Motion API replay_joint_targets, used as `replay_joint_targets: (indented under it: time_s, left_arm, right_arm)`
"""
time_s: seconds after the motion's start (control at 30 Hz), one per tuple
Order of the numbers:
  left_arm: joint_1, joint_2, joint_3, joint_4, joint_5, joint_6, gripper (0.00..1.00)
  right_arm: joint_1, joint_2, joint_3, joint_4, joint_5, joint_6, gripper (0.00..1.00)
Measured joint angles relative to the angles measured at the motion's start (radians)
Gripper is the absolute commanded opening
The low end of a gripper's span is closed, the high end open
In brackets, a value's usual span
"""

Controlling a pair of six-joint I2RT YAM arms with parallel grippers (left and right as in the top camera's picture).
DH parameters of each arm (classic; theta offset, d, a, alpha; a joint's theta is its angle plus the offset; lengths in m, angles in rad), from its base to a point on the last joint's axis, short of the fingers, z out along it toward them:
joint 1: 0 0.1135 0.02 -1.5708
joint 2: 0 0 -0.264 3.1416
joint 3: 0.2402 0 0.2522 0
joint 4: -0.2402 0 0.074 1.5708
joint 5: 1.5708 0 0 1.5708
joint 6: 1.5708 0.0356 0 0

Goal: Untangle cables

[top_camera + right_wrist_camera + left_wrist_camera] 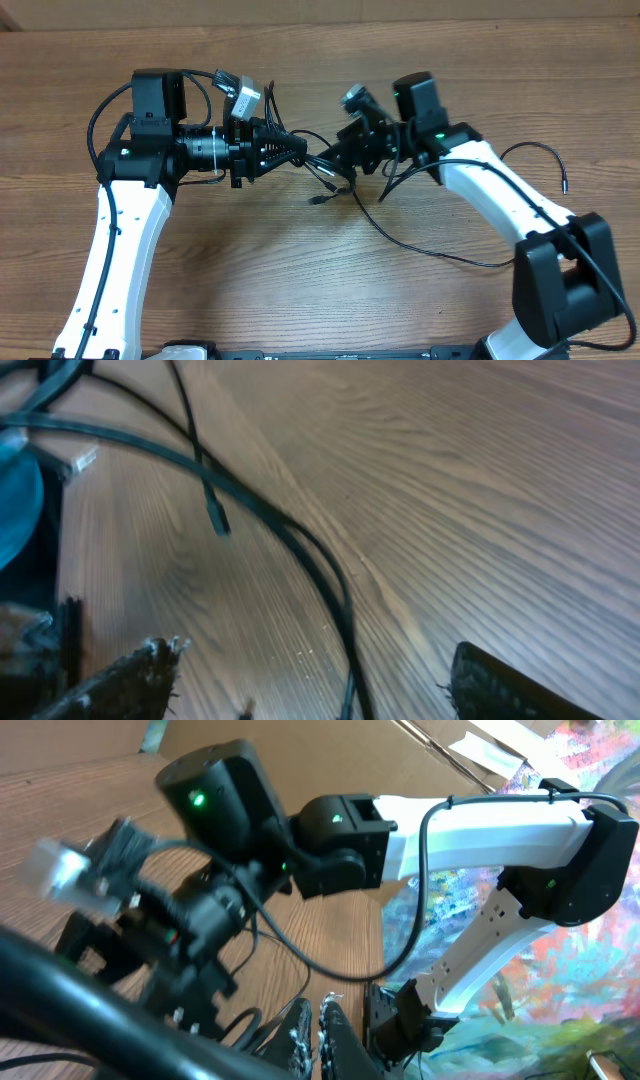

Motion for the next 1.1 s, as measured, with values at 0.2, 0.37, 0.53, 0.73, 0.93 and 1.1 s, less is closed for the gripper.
replay_joint_targets:
  time_s: [0.2,0.37,0.53,0.73,0.93,1.1]
  left_arm:
    - [0.0,0.0,0.0,0.0,0.0,-0.033,0.04]
    - [0.0,0.0,0.0,0.0,0.0,-0.048,0.04]
    - [0.0,0.0,0.0,0.0,0.0,-0.049,0.04]
    - [0.0,0.0,0.0,-0.001,-0.002,-0.052,0.04]
    - [0.0,0.0,0.001,-0.021,-0.125,-0.057,0.04]
    - [-0.006,0.0,0.001,-0.046,-0.393,-0.151,0.16]
  right_arm:
    - [0.052,0.053,0.0,0.088,0.129,-0.053,0.04]
    - [0.047,0.071,0.0,0.123,0.235,-0.054,0.04]
    - [-0.024,0.071,0.003,0.108,0.471,0.089,0.04]
    - [-0.327,0.071,0.01,-0.037,0.563,0.241,0.04]
    - [-0.433,0.071,0.01,-0.158,0.46,0.271,0.04]
    - [-0.442,0.068,0.01,-0.247,0.424,0.283,0.04]
